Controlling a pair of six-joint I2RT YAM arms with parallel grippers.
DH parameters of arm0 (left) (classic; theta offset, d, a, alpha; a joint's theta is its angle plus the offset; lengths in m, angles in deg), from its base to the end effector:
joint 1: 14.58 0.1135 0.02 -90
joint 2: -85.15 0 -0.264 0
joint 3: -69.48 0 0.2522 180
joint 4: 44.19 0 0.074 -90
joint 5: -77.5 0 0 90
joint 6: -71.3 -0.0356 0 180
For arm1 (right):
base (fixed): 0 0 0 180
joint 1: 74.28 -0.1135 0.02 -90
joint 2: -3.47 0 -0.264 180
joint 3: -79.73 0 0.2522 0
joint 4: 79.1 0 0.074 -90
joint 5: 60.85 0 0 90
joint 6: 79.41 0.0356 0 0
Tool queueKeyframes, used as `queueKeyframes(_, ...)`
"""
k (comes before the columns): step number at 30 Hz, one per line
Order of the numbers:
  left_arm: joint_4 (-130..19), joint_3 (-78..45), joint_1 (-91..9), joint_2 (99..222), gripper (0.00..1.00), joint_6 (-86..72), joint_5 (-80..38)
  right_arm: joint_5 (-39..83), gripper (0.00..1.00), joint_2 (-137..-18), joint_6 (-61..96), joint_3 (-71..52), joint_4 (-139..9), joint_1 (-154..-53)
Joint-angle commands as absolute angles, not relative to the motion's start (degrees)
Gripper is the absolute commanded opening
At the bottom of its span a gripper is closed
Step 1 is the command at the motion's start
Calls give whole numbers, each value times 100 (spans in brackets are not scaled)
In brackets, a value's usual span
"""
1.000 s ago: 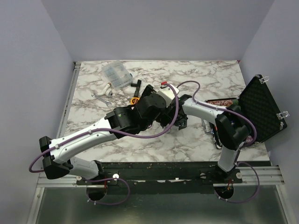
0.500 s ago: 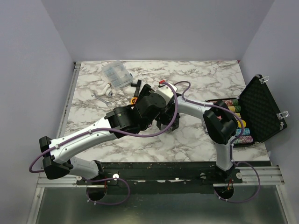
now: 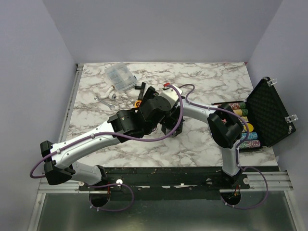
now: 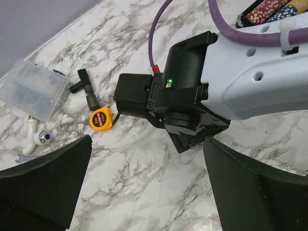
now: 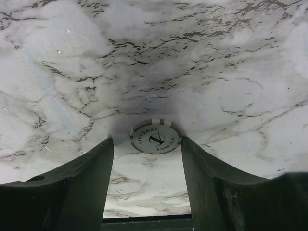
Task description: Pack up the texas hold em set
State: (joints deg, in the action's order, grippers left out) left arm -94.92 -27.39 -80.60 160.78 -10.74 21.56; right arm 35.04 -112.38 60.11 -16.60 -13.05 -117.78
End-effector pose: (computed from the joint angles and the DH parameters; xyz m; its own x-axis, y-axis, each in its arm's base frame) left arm 0.1319 -0.2474 0.4097 -0.2755 0.3371 -0.9002 0.5257 0.8369 0.1525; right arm 0.2791 0.2598 0.1577 -0.9859 0.1074 -0.1280 0.1093 0.9940 -0.0077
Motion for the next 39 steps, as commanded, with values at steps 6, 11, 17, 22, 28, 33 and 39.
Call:
queueKeyframes(6, -9523, -2809, -8050, 15950, 98, -1132, 2286, 4048, 55, -11740, 6028, -1447, -1145, -11846)
queueKeyframes(11, -9514, -2796, -8055, 15950, 99, -1136, 2306, 4096, 47, -11668, 6011, -1375, -1240, -11842)
queueKeyframes(17, -9424, -2739, -8051, 15977, 98, -1177, 2262, 4171, 29, -11595, 6023, -1337, -1233, -11848)
queueKeyframes(22, -9399, -2728, -8050, 16011, 99, -1195, 2251, 4111, 12, -11386, 6074, -1138, -1455, -11848)
queueKeyframes(28, -9439, -2743, -8050, 16010, 99, -1176, 2239, 4149, 1, -10970, 6163, -855, -1721, -11837)
queueKeyframes(33, -9460, -2759, -8050, 15990, 99, -1155, 2233, 4123, 1, -10600, 6326, -620, -1913, -11740)
queueKeyframes(39, -9453, -2752, -8053, 15972, 98, -1132, 2190, 3832, 1, -9963, 6521, -137, -2371, -11505)
